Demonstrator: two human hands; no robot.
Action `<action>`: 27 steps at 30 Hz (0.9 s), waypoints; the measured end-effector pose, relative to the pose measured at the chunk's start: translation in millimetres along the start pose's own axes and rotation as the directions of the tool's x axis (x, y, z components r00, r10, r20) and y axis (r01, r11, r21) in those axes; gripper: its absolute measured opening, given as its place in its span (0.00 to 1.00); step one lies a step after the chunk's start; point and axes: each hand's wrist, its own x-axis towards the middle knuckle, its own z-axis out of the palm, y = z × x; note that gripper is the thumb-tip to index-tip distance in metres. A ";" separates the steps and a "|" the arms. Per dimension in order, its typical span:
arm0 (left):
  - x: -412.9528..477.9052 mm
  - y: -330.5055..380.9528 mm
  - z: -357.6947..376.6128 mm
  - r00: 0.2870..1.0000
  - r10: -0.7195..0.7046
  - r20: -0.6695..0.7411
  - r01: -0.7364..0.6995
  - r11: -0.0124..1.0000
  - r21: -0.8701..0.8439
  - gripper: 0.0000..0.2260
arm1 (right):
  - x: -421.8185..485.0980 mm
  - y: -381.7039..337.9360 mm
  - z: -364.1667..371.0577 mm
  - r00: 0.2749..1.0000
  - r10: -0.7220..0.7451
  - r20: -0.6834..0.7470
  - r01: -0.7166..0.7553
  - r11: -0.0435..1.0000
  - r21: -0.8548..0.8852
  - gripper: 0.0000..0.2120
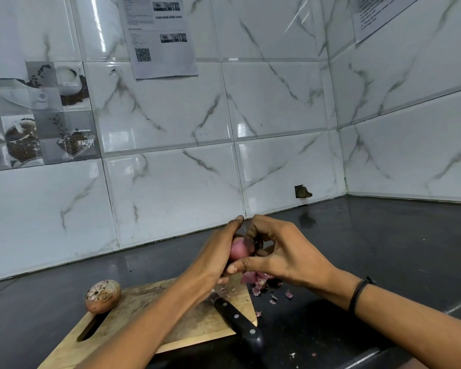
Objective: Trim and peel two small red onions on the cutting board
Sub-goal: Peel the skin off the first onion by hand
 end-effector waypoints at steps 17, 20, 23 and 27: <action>7.1 -5.4 -12.4 0.995 -0.061 -0.082 0.067 0.995 0.072 0.33 | 0.5 0.5 -7.8 0.993 0.115 -0.034 -0.115 0.993 -0.022 0.07; 9.2 -6.7 -13.3 0.994 -0.090 -0.056 0.094 0.992 0.080 0.32 | 0.5 4.5 -7.8 0.996 0.076 -0.049 -0.081 0.991 -0.109 0.04; 8.0 -6.8 -12.0 0.994 -0.108 -0.012 0.108 0.993 0.045 0.28 | 1.0 11.2 -5.2 0.999 0.011 -0.045 -0.020 0.981 -0.193 0.04; 8.4 -3.8 -10.6 0.993 -0.105 -0.055 0.108 0.993 0.050 0.22 | 1.9 14.5 -4.8 0.998 -0.057 -0.010 0.053 0.972 -0.228 0.03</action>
